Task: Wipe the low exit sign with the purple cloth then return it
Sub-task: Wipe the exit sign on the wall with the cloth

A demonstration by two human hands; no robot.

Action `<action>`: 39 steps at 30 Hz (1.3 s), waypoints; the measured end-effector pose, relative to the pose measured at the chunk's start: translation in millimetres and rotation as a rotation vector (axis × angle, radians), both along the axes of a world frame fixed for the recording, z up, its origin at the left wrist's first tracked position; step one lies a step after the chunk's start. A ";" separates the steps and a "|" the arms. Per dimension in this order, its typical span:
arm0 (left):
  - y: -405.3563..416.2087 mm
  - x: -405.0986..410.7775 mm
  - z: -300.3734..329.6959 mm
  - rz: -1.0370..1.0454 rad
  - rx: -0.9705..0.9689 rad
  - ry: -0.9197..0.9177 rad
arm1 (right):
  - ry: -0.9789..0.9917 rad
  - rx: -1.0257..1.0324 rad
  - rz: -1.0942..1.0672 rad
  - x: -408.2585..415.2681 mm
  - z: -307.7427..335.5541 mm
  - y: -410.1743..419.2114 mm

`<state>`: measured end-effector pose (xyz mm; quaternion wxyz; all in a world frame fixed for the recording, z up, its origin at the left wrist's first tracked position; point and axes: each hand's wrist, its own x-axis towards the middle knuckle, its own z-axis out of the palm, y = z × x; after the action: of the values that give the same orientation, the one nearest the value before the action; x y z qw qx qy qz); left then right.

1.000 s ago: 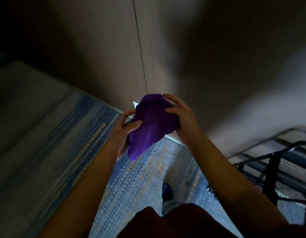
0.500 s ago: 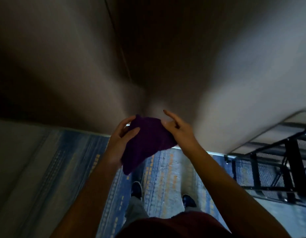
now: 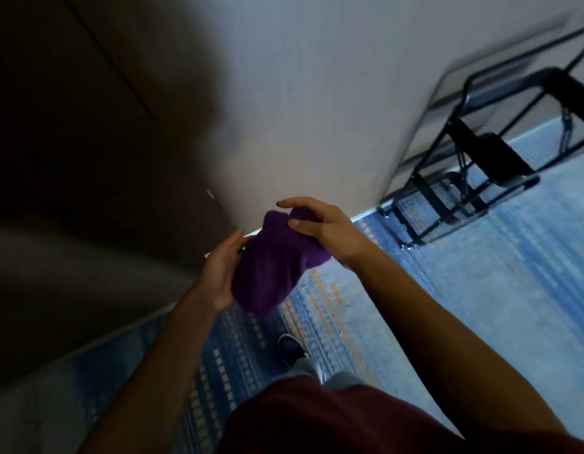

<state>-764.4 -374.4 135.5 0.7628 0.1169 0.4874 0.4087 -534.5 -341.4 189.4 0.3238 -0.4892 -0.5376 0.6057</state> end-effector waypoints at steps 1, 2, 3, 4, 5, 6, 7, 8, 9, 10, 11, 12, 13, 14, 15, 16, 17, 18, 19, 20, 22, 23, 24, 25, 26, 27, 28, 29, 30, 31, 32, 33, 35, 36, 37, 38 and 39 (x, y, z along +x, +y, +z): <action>-2.5 1.7 0.5 -0.037 -0.005 -0.023 | -0.010 0.025 0.000 1.8 3.1 -6.3; -3.8 4.8 2.0 -0.089 -0.013 -0.041 | -0.015 0.053 -0.003 3.8 5.8 -12.0; -5.3 8.0 2.6 -0.151 -0.019 -0.060 | -0.015 0.079 -0.006 6.2 8.5 -18.8; -5.9 12.0 3.4 -0.213 -0.028 -0.072 | -0.017 0.100 -0.013 8.4 12.1 -27.7; -6.6 16.2 4.9 -0.277 -0.021 -0.083 | -0.022 0.119 -0.027 10.2 14.7 -37.6; -8.6 19.9 8.5 -0.337 0.005 -0.098 | -0.035 0.130 -0.058 11.0 15.2 -48.5; -11.4 22.5 11.2 -0.381 0.044 -0.110 | -0.044 0.134 -0.098 11.0 14.4 -59.8; -14.9 23.2 12.3 -0.406 0.082 -0.108 | -0.054 0.131 -0.147 10.8 13.4 -72.3; -18.0 21.9 10.9 -0.418 0.106 -0.075 | -0.053 0.123 -0.205 11.0 10.9 -84.9; -22.1 20.0 9.3 -0.433 0.129 -0.024 | -0.052 0.113 -0.268 11.8 6.4 -97.1; -27.0 18.3 7.2 -0.449 0.165 0.031 | -0.039 0.095 -0.326 15.4 -0.2 -108.7; -31.7 17.4 5.6 -0.464 0.211 0.076 | -0.019 0.070 -0.371 20.7 -7.2 -119.3; -37.6 16.4 3.8 -0.480 0.249 0.111 | -0.007 0.045 -0.404 26.7 -14.2 -128.7; -43.2 16.0 2.6 -0.498 0.272 0.140 | -0.017 0.033 -0.429 32.2 -21.1 -136.3; -49.3 17.0 2.4 -0.528 0.297 0.174 | -0.032 0.029 -0.458 36.1 -26.8 -143.3; -56.2 19.2 2.5 -0.562 0.316 0.208 | -0.046 0.019 -0.499 39.5 -33.1 -151.0; -63.4 22.2 1.9 -0.582 0.334 0.246 | -0.060 0.011 -0.555 41.6 -38.4 -159.0; -68.6 24.9 0.4 -0.579 0.350 0.290 | -0.091 0.012 -0.613 42.7 -45.3 -166.8; -72.0 27.9 -2.1 -0.563 0.360 0.337 | -0.116 0.009 -0.674 42.7 -52.9 -174.1; -75.4 30.6 -4.5 -0.546 0.373 0.376 | -0.146 0.003 -0.732 40.2 -60.7 -181.5; -77.6 35.1 -11.3 -0.541 0.444 0.461 | -0.203 -0.041 -0.779 30.4 -78.2 -190.4; -78.2 36.0 -16.4 -0.566 0.493 0.516 | -0.219 -0.073 -0.785 22.1 -87.4 -195.4; -77.3 36.0 -21.4 -0.611 0.539 0.563 | -0.215 -0.086 -0.786 12.0 -95.4 -199.1; -75.4 34.5 -25.8 -0.662 0.585 0.611 | -0.196 -0.092 -0.785 0.3 -104.5 -201.7; -72.1 31.0 -29.7 -0.705 0.639 0.657 | -0.165 -0.097 -0.784 -13.7 -112.8 -203.0; -67.0 26.5 -33.2 -0.746 0.705 0.697 | -0.124 -0.107 -0.793 -28.3 -121.3 -202.3; -61.3 20.8 -37.5 -0.793 0.775 0.722 | -0.077 -0.132 -0.811 -44.3 -129.5 -200.7; -56.4 15.2 -42.0 -0.846 0.836 0.731 | -0.026 -0.158 -0.833 -60.8 -137.2 -198.3; -50.4 9.1 -47.1 -0.900 0.890 0.722 | 0.027 -0.174 -0.858 -78.4 -144.0 -194.4; -44.2 2.7 -52.5 -0.953 0.941 0.706 | 0.078 -0.177 -0.898 -96.6 -152.3 -188.9; -37.3 -4.7 -58.8 -0.996 0.984 0.687 | 0.117 -0.176 -0.947 -115.4 -160.1 -182.2; -29.2 -12.3 -65.4 -1.031 1.014 0.668 | 0.156 -0.172 -0.997 -134.4 -168.1 -173.0; -9.8 -30.1 -79.2 -1.074 1.025 0.638 | 0.221 -0.189 -1.064 -172.1 -185.3 -153.0; -1.6 -39.9 -85.2 -1.077 1.012 0.635 | 0.245 -0.209 -1.099 -189.2 -192.6 -144.0; 6.1 -48.9 -89.4 -1.075 1.003 0.643 | 0.274 -0.224 -1.130 -203.5 -198.4 -134.3; 13.4 -58.2 -93.3 -1.089 1.005 0.645 | 0.306 -0.239 -1.164 -217.5 -202.5 -125.6; 21.0 -67.5 -97.0 -1.116 1.020 0.634 | 0.340 -0.247 -1.203 -230.7 -206.2 -116.9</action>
<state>-831.9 -353.4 38.6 0.5331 0.7845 0.3043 0.0880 -765.2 -458.3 -16.8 0.6295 -0.6363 -0.0361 0.4445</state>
